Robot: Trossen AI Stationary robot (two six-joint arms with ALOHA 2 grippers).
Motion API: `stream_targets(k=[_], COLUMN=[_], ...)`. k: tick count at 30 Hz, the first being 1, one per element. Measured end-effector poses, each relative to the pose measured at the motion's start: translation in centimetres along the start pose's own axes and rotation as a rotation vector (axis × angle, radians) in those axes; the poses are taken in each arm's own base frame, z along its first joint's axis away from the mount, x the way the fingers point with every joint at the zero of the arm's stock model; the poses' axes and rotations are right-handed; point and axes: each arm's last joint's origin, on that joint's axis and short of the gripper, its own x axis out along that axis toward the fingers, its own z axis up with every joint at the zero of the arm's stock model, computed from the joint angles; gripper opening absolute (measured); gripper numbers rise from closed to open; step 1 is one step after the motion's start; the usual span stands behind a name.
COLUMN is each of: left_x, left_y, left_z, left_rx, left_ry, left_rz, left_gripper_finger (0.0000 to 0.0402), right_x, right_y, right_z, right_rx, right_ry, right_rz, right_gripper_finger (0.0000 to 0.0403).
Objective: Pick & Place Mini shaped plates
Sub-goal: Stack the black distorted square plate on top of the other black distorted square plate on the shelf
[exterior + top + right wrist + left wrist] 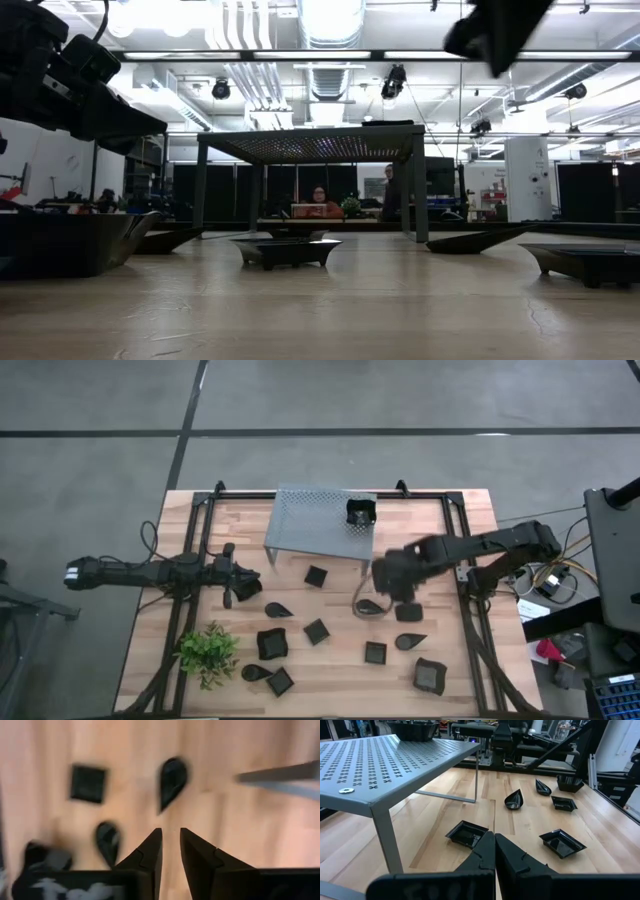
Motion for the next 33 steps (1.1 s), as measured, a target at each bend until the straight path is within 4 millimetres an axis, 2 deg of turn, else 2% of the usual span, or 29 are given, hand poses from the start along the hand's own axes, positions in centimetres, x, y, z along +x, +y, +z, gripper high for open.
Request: stream_targets(k=[11,15,20,26,33], left_x=[0.0,0.0,0.0,0.0,0.0], left_y=[0.0,0.0,0.0,0.0,0.0], left_z=[0.0,0.0,0.0,0.0,0.0], left_rx=[0.000,0.000,0.000,0.000,0.000], left_ry=[0.000,0.000,0.000,0.000,0.000], left_rz=[0.000,0.000,0.000,0.000,0.000], left_gripper_finger=[0.0000,0.0000,0.0000,0.0000,0.0000], right_x=[2.2,3.1,3.6,4.3,5.7], right_y=[8.1,11.0,14.4,18.1,20.8], right_z=[-3.9,-5.4,-7.2,-9.5,-10.6], right_rx=[0.020,0.009,0.062,-0.004,-0.040], right_ry=[0.139,0.140,0.029,-0.101,-0.301], right_rz=[0.045,0.056,0.056,0.152,0.334], right_gripper_finger=[0.0056,0.0056,0.0056,0.0056,0.0056])
